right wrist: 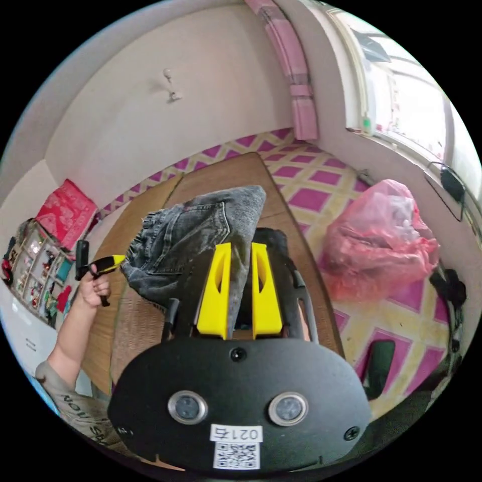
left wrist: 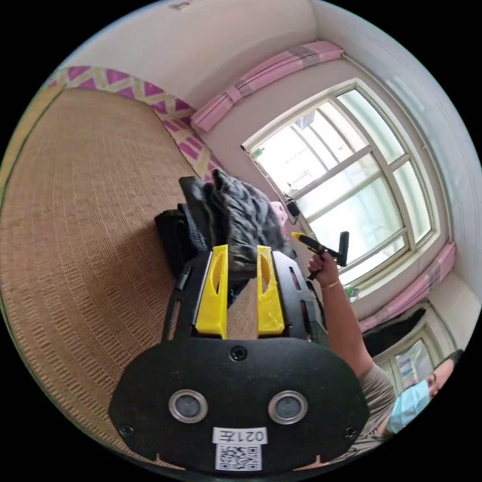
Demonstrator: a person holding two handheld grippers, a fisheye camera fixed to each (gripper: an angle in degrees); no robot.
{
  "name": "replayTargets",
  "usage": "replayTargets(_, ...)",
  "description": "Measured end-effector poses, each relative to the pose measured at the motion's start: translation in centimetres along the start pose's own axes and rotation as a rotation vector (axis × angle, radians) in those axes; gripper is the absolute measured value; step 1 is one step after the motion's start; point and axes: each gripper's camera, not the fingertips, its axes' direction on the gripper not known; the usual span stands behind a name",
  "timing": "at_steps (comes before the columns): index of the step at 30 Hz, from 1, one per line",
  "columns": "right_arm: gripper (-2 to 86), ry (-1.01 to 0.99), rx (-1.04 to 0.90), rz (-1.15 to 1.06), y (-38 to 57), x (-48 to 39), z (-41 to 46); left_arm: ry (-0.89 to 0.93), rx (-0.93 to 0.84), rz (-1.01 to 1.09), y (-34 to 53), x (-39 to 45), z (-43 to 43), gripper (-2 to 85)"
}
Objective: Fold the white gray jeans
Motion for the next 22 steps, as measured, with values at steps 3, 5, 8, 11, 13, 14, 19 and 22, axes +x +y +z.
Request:
replayTargets(3,1.5,0.182,0.016,0.051,3.6,2.1,1.6,-0.013,-0.012,0.027,6.2,-2.1,-1.9,4.3)
replayTargets(5,0.2,0.197,0.026,0.004,6.1,1.7,2.1,-0.060,-0.036,0.067,9.9,-2.0,-3.9,2.7)
replayTargets(8,-0.6,0.129,-0.003,-0.133,9.6,-2.0,3.3,-0.077,-0.058,0.113,16.7,-0.7,-8.2,0.4)
replayTargets(11,-0.6,-0.018,-0.021,-0.274,12.4,-8.8,4.0,-0.039,-0.082,0.143,23.8,1.2,-12.6,-0.5)
replayTargets(13,-0.2,-0.160,-0.050,-0.381,13.7,-15.4,4.4,-0.081,-0.058,0.197,29.6,2.9,-16.8,-0.8)
replayTargets(14,0.0,-0.198,-0.070,-0.412,13.9,-17.2,4.7,-0.105,-0.051,0.211,31.1,3.3,-17.9,-0.8)
replayTargets(19,1.1,-0.543,-0.245,-0.607,14.9,-33.6,8.8,-0.131,0.185,0.267,44.1,2.9,-29.2,-0.9)
replayTargets(22,1.8,-0.618,-0.324,-0.728,15.6,-44.0,11.7,-0.027,0.384,0.324,50.2,0.6,-35.0,-1.0)
